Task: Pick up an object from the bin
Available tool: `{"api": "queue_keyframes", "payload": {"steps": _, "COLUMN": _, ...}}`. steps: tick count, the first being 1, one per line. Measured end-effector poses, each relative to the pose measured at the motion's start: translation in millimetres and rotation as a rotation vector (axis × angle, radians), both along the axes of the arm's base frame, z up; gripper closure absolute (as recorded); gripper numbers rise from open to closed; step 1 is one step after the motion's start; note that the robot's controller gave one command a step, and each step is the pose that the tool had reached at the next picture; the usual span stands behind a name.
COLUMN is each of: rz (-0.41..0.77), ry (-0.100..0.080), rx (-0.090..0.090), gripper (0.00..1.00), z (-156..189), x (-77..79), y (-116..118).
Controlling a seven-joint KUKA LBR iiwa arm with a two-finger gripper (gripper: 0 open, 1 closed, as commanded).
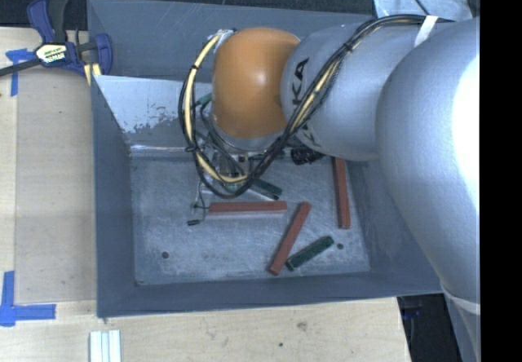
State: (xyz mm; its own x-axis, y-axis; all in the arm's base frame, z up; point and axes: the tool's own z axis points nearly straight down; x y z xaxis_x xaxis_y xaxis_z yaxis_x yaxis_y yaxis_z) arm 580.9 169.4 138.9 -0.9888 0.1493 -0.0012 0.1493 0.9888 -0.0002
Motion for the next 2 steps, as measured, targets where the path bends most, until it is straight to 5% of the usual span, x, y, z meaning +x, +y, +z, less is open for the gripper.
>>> {"api": "queue_keyframes", "payload": {"steps": 1, "rz": -0.008, "ry": -0.002, "rx": 0.002, "gripper": 0.0, "z": -24.1, "x": -20.1, "y": -54.0}}
{"api": "queue_keyframes", "payload": {"steps": 2, "rz": -0.016, "ry": -0.004, "rx": 0.002, "gripper": 1.0, "z": -68.1, "x": 46.6, "y": -62.8}}
